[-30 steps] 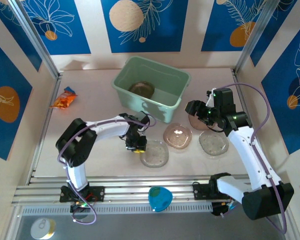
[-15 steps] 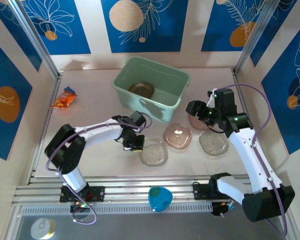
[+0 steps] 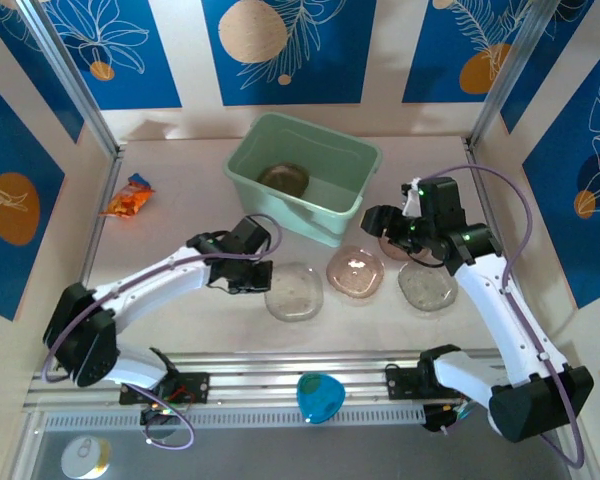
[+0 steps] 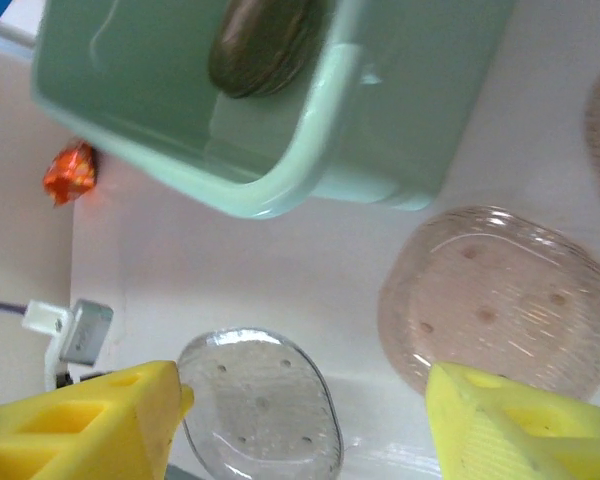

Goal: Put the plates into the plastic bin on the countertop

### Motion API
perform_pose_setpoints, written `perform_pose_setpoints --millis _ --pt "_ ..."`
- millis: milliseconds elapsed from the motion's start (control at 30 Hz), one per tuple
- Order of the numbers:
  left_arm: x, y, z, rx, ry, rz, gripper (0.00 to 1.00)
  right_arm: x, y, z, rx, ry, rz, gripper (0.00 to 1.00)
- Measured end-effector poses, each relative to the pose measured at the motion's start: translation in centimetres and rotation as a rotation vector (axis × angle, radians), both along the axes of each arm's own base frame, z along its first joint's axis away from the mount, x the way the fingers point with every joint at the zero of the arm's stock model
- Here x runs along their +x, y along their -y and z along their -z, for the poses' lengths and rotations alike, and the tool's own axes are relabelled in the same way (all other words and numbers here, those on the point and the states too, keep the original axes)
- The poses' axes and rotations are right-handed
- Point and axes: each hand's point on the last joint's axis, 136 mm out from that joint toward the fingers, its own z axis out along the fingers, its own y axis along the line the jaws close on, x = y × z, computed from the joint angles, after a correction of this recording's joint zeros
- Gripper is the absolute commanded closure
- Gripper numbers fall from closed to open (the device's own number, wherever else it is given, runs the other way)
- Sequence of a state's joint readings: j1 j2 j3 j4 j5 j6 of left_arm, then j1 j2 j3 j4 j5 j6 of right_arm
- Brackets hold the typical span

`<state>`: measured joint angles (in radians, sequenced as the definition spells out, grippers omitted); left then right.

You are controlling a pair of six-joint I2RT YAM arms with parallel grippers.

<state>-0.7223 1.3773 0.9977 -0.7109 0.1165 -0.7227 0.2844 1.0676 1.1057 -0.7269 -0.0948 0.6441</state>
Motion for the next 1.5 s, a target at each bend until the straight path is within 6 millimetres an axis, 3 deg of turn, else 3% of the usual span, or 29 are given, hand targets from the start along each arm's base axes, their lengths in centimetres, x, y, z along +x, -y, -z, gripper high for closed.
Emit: perform_pose_setpoints --millis 300,533,667,1100,1500 --pt "1.3 -3.3 -4.1 -0.044 0.13 -0.025 0.98 -2.5 -7.1 0.5 -0.02 0.013 -0.311 0.41" --pt "2.6 -3.0 -6.9 -0.086 0.182 0.011 1.0 -3.7 -10.1 2.8 -0.066 -0.043 -0.436 0.43" --pt "3.0 -2.0 -8.5 -0.131 0.2 0.048 1.0 -3.8 -10.6 3.7 -0.081 -0.063 -0.454 0.45" --pt "2.9 -0.2 -10.1 -0.211 0.192 0.115 1.0 -3.4 -10.6 5.8 -0.122 -0.112 -0.446 0.62" --pt "3.3 0.1 -9.9 -0.194 0.174 0.131 1.0 -2.7 -10.0 6.1 -0.157 -0.1 -0.408 0.73"
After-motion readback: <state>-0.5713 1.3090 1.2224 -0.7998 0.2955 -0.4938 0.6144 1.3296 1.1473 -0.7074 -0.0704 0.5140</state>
